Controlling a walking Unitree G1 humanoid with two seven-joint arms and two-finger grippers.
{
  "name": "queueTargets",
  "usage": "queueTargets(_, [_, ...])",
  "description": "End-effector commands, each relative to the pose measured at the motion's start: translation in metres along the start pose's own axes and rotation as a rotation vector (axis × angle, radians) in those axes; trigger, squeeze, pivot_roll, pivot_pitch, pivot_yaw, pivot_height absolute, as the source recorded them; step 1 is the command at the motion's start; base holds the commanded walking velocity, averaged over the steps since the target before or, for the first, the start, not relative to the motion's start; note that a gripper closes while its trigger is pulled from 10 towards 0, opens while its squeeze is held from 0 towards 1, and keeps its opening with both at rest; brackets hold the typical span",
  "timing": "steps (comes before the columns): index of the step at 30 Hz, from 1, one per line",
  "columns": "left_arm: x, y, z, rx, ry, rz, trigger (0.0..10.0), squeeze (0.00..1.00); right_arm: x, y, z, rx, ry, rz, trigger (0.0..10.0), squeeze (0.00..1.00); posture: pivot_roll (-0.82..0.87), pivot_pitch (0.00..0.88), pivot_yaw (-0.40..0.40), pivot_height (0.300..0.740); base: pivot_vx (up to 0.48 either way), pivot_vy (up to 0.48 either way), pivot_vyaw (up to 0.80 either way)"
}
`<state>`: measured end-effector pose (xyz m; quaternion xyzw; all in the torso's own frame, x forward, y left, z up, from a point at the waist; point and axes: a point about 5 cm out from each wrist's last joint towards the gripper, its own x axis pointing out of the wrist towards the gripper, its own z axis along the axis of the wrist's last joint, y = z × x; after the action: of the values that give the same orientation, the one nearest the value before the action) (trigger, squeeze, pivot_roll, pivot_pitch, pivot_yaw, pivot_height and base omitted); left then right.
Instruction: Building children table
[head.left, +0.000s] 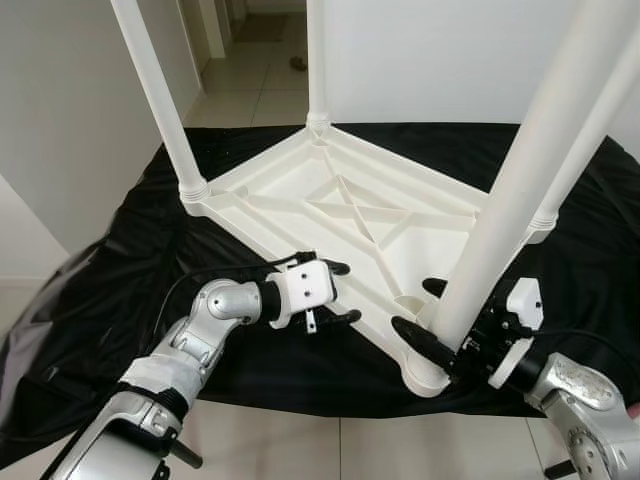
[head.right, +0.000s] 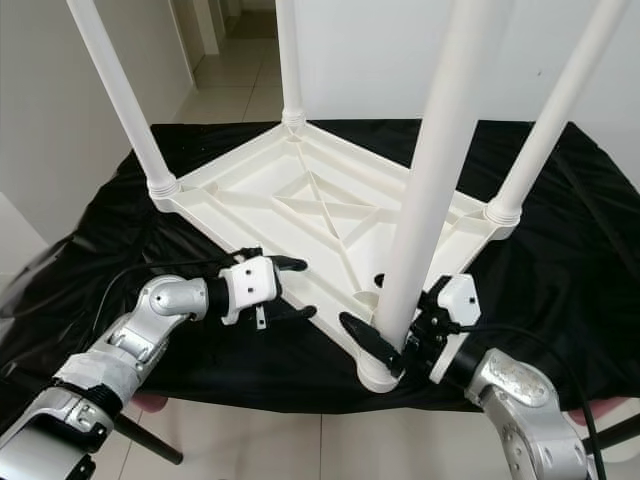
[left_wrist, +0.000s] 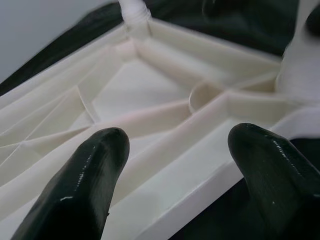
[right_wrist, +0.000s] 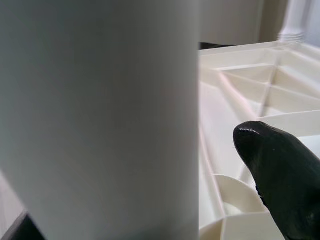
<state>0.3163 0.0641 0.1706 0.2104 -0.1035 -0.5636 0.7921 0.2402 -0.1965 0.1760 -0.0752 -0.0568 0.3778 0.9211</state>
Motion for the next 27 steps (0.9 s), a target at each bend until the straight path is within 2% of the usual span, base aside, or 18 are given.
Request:
queueTargets(1, [-0.007, 0.002, 0.003, -0.102, -0.032, 0.017, 10.0, 0.00, -0.005, -0.014, -0.008, -0.013, 0.039, -0.088, 10.0, 0.00, -0.03, 0.073, 0.031, 0.740, 0.000, 0.000, 0.00])
queueTargets(3, [-0.010, 0.003, 0.008, -0.194, -0.076, 0.029, 10.0, 0.00, -0.007, -0.022, -0.011, -0.030, 0.052, -0.123, 10.0, 0.00, -0.03, 0.075, 0.026, 0.740, 0.000, 0.000, 0.00])
queueTargets(9, [-0.012, -0.002, 0.001, -0.238, -0.041, 0.054, 10.0, 0.00, -0.011, -0.032, -0.015, -0.032, 0.061, -0.186, 10.0, 0.00, -0.05, 0.079, 0.023, 0.740, 0.000, 0.000, 0.00])
queueTargets(15, [-0.012, -0.006, 0.006, -0.313, -0.090, 0.105, 10.0, 0.00, -0.013, -0.039, -0.020, -0.001, 0.032, -0.286, 10.0, 0.00, -0.05, 0.079, 0.022, 0.740, 0.000, 0.000, 0.00])
queueTargets(17, [-0.012, -0.015, 0.005, -0.351, -0.051, 0.118, 10.0, 0.00, -0.013, -0.042, -0.026, 0.039, 0.007, -0.371, 10.0, 0.00, -0.05, 0.073, 0.027, 0.740, 0.000, 0.000, 0.00])
queueTargets(18, [-0.013, -0.021, 0.005, -0.407, -0.034, 0.144, 10.0, 0.00, -0.013, -0.044, -0.032, 0.082, -0.007, -0.427, 10.0, 0.00, -0.04, 0.069, 0.031, 0.740, 0.000, 0.000, 0.00])
queueTargets(25, [-0.014, -0.027, 0.008, -0.493, -0.042, 0.188, 10.0, 0.00, -0.009, -0.042, -0.037, 0.098, -0.024, -0.488, 10.0, 0.00, -0.04, 0.056, 0.033, 0.740, 0.000, 0.000, 0.00])
queueTargets(26, [-0.027, -0.034, 0.005, -0.541, -0.017, 0.250, 10.0, 0.00, 0.000, -0.032, -0.042, 0.094, -0.017, -0.483, 10.0, 0.00, -0.04, 0.050, 0.033, 0.740, 0.000, 0.000, 0.00])
queueTargets(27, [-0.031, -0.035, 0.004, -0.554, -0.007, 0.271, 10.0, 0.00, 0.003, -0.029, -0.042, 0.095, -0.027, -0.486, 10.0, 0.00, -0.03, 0.042, 0.031, 0.740, 0.000, 0.000, 0.00])
